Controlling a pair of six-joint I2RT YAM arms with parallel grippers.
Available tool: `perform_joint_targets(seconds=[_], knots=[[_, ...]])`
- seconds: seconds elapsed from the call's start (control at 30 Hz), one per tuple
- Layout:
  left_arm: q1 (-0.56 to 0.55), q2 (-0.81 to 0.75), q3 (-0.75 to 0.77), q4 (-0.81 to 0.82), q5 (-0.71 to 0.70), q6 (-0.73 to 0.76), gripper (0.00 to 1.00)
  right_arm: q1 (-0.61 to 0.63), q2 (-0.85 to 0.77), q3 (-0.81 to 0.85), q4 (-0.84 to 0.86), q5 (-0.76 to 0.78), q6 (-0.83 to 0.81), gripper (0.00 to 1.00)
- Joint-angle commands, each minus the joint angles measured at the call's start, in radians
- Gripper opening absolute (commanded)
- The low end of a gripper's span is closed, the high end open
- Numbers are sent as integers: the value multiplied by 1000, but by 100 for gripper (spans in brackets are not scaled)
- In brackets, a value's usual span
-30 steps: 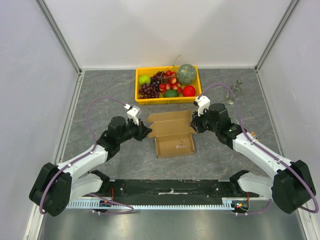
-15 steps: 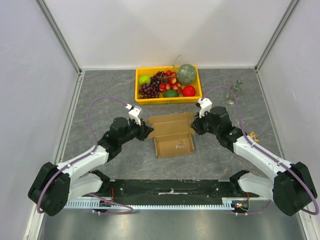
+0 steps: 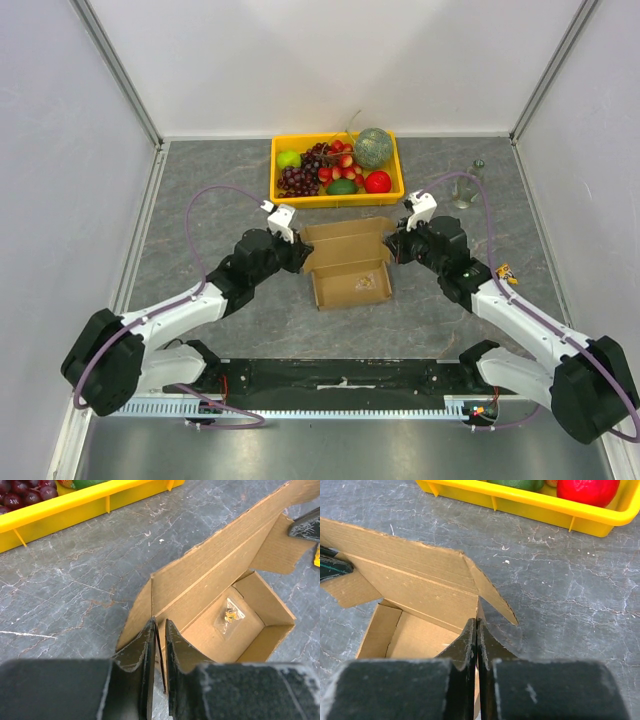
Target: Fold the paper box
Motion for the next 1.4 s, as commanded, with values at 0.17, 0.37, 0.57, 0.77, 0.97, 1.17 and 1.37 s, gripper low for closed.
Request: perform_joint_targets(seconds=[0.17,0.37,0.57,0.77,0.97,1.17,1.37], knots=[[-41,48,93,21,-102,5,18,64,-12,-42,103,62,34,1],[-61,54,106,13,-144,-19,18,130,-28,-82,143,157,56,1],[-110,48,90,18,-193,-31,16,187,-55,-105,171,249,68,1],[-130,63,108,22,-233,-48,10,222,-63,-88,186,349,68,0],[-167,94,142,18,-322,-67,5,265,-20,-56,186,464,93,0],[-199,120,172,-4,-466,-103,5,323,28,-25,186,609,133,0],[-226,154,197,-25,-555,-143,6,368,57,-1,183,718,169,0]])
